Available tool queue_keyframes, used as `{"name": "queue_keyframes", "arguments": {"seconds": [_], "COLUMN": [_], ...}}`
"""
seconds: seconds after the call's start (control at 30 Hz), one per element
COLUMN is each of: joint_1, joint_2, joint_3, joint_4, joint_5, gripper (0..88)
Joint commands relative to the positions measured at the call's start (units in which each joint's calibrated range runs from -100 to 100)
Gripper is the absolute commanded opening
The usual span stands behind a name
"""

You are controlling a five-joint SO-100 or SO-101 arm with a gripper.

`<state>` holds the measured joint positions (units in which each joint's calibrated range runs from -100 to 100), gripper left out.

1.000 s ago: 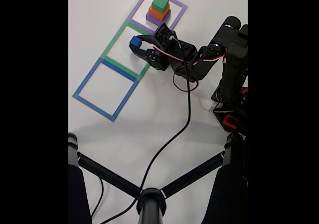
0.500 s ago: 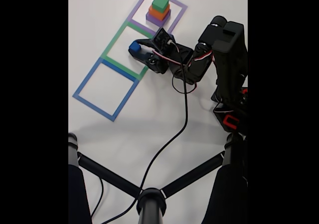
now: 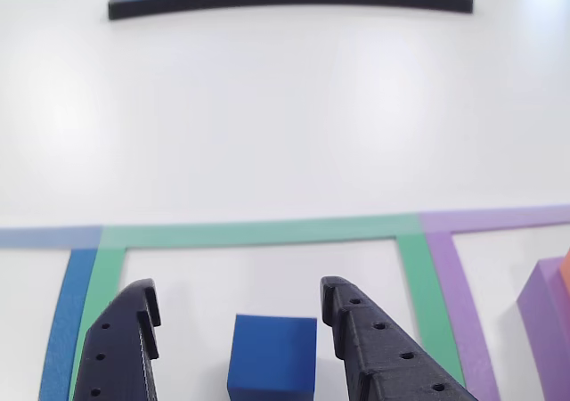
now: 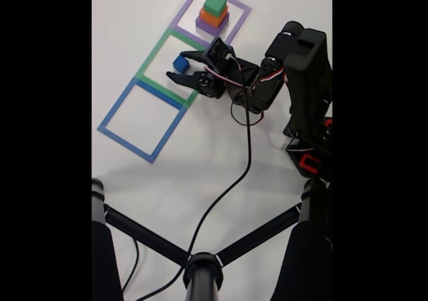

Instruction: Tower of hanoi

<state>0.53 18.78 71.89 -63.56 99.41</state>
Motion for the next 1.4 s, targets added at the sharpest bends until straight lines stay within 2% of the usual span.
{"name": "queue_keyframes", "arguments": {"seconds": [0.0,0.13,0.33,0.47,0.57,0.73,0.8,0.9,1.07,1.2,1.27,1.37], "joint_1": [0.34,1.11,2.63,4.39,6.37,10.26,11.78,13.99,18.34,21.16,22.53,24.44], "joint_2": [-9.65,-20.95,-42.42,-56.93,-65.18,-69.18,-68.86,-69.02,-68.78,-70.23,-71.11,-72.95], "joint_3": [1.21,0.49,-1.33,-6.33,-13.32,-31.32,-38.13,-45.04,-54.67,-56.3,-55.58,-52.03], "joint_4": [2.01,13.26,40.29,67.89,89.34,119.05,127.87,135.15,145.68,147.62,148.19,147.05], "joint_5": [0.59,0.59,0.59,0.22,-3.27,-9.15,-8.05,-8.42,-4.56,-2.17,0.59,0.59], "gripper": [20.0,16.7,1.9,0.1,0.1,0.1,0.1,1.3,2.6,3.3,2.4,2.6]}}
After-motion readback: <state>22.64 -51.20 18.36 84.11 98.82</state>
